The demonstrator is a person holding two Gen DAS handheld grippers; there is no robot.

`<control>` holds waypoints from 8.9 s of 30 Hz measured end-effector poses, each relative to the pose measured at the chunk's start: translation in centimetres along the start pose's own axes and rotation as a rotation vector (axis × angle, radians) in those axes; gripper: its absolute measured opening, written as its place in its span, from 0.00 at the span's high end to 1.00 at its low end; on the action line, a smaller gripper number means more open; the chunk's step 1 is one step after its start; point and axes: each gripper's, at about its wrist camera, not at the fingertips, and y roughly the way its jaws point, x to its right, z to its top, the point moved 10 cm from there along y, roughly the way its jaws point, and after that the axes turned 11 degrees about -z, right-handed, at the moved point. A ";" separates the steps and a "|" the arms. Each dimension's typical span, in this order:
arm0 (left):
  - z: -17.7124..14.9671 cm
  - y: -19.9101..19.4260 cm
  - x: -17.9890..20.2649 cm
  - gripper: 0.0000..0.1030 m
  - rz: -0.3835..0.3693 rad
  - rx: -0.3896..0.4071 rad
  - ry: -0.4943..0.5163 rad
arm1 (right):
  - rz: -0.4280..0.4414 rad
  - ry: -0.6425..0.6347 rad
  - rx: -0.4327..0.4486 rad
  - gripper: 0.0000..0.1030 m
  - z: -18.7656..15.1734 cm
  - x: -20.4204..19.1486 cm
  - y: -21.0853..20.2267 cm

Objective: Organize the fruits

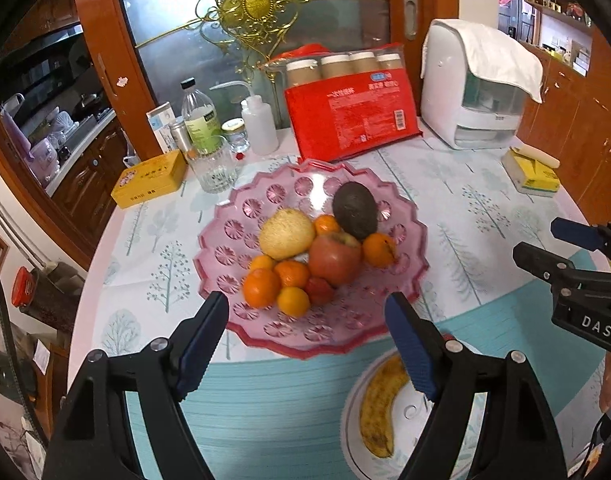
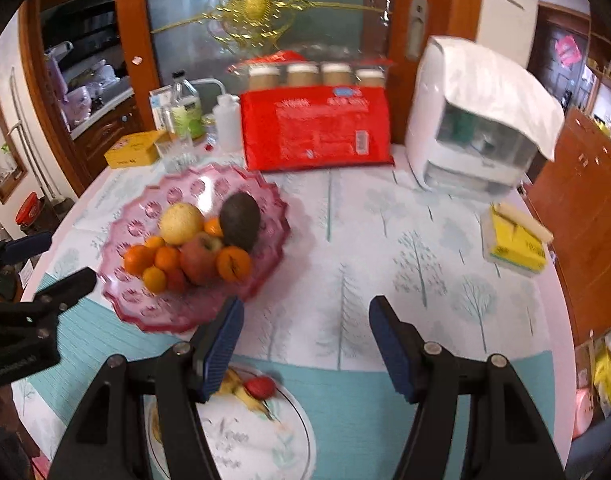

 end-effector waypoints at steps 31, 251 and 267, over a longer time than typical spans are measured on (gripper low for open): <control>-11.7 9.5 4.4 0.23 -0.141 -0.203 -0.049 | 0.067 0.138 -0.137 0.37 -10.5 0.4 4.0; -13.8 -15.1 2.6 0.01 0.028 -0.016 -0.251 | 0.143 0.082 0.010 0.29 -10.7 -3.9 -16.1; -13.8 -15.2 2.5 0.01 0.030 -0.017 -0.248 | 0.145 0.086 0.006 0.29 -11.0 -4.0 -16.2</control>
